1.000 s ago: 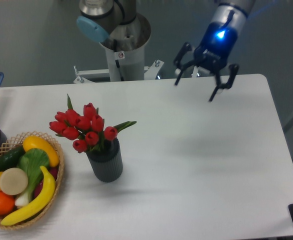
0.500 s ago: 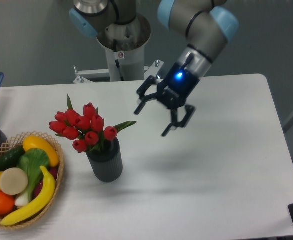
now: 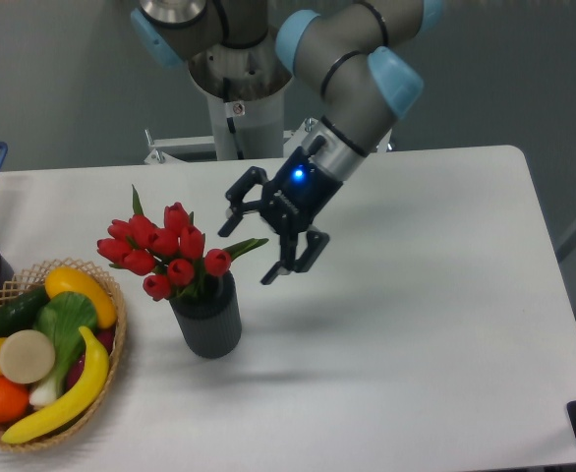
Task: Pick up the flowers from the vase
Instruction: 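Move the open gripper down toward the red tulip stems in the vase, then close the gripper around the tulip stems just below the blooms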
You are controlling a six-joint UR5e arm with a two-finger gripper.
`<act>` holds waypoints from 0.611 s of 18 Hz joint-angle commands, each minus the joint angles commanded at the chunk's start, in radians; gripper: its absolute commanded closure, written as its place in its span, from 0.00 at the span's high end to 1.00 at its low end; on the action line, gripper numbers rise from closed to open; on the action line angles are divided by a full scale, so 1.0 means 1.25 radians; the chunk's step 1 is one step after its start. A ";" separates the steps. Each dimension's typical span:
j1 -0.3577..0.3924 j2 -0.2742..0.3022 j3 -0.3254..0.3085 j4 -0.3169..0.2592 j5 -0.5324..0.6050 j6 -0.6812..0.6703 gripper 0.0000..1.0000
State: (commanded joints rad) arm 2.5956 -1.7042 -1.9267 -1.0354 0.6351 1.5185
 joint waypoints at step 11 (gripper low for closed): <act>-0.036 -0.033 -0.006 0.017 -0.038 0.025 1.00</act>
State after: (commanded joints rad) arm 2.5510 -1.7457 -1.9344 -1.0139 0.5876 1.5494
